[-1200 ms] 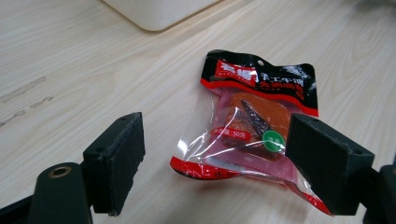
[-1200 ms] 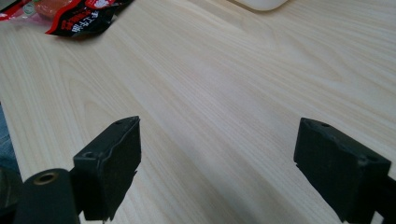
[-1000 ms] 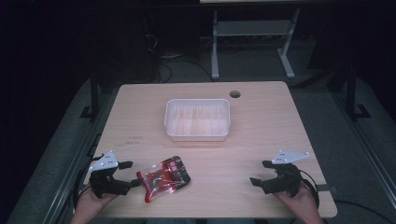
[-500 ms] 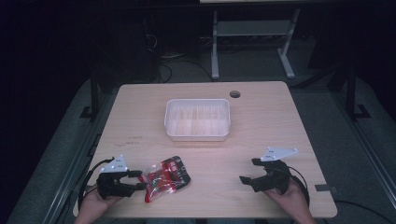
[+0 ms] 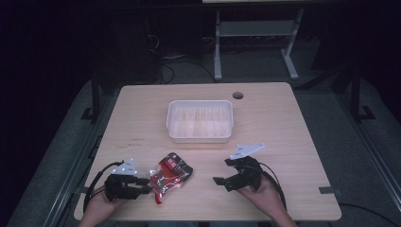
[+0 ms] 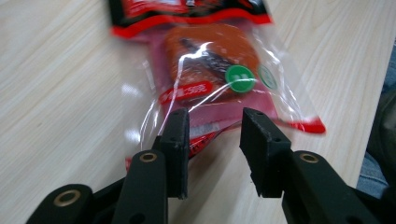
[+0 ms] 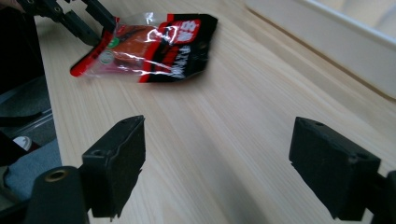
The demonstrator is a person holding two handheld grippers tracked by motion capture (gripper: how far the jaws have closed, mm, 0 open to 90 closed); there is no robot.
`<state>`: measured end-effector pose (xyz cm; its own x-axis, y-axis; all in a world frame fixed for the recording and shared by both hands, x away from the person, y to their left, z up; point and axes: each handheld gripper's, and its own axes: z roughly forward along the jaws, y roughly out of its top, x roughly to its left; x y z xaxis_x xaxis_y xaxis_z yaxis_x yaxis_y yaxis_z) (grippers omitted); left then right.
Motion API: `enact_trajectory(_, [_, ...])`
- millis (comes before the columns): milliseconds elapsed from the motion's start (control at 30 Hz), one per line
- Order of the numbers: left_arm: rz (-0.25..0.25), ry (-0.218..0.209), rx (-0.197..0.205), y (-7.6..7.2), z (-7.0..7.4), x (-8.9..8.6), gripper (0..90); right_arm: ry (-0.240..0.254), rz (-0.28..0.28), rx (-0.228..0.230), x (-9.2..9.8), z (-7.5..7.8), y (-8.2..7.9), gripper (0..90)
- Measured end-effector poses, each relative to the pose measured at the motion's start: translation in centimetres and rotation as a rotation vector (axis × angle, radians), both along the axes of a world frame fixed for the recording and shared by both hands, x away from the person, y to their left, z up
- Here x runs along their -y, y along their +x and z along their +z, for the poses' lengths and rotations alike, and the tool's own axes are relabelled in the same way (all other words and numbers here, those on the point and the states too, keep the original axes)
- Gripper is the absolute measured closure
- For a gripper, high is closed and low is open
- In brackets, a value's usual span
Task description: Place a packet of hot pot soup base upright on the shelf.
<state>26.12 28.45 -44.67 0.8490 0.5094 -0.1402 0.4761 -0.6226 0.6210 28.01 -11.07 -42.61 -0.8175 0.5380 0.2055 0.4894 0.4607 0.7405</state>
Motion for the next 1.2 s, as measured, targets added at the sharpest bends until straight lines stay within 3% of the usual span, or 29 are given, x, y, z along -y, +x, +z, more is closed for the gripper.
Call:
enact_trajectory(133, [-0.017, 0.015, 0.006, 0.2, 0.0, 0.7, 64.4, -0.006, 0.009, -0.030, -1.9, -0.6, 0.9, 21.1])
enact_trajectory(233, [-0.016, 0.005, 0.010, 0.2, 0.2, 0.8, 60.9, 0.005, 0.011, -0.058, -2.8, -0.8, 1.7, 21.7])
enact_trajectory(267, [-0.017, -0.025, 0.023, 0.2, 0.7, 0.7, 59.9, -0.009, 0.016, -0.072, -3.8, -0.8, 2.3, 22.0])
enact_trajectory(300, [-0.017, -0.025, 0.023, 0.2, 0.7, 0.7, 59.8, -0.015, 0.020, -0.077, -4.2, -0.7, 2.6, 22.5])
enact_trajectory(433, [0.037, -0.052, 0.031, 0.9, 1.0, 0.1, 60.6, -0.037, 0.020, -0.104, -5.7, -0.6, 3.5, 23.7])
enact_trajectory(600, [0.051, -0.025, 0.006, 1.3, 0.5, 0.4, 66.5, -0.034, 0.023, -0.121, -6.9, -0.8, 4.5, 28.3])
enact_trajectory(733, [0.037, 0.027, 0.010, 1.4, 0.0, 0.9, 71.0, -0.045, 0.006, -0.187, -7.8, -1.9, 5.7, 32.7])
enact_trajectory(767, [0.037, 0.027, 0.010, 1.4, 0.0, 0.9, 71.0, -0.045, 0.006, -0.187, -7.8, -1.9, 5.7, 32.7])
enact_trajectory(800, [0.039, 0.025, 0.008, 1.5, 0.0, 0.9, 70.8, -0.036, 0.000, -0.225, -8.1, -2.4, 6.1, 34.5])
enact_trajectory(1033, [0.042, 0.036, 0.009, 1.4, -0.3, 1.1, 71.3, 0.007, 0.003, -0.342, -8.6, -3.2, 6.5, 44.4])
enact_trajectory(1200, [0.039, 0.039, 0.009, 1.4, -0.4, 1.1, 71.3, 0.036, 0.023, -0.393, -8.8, -3.6, 6.5, 51.1])
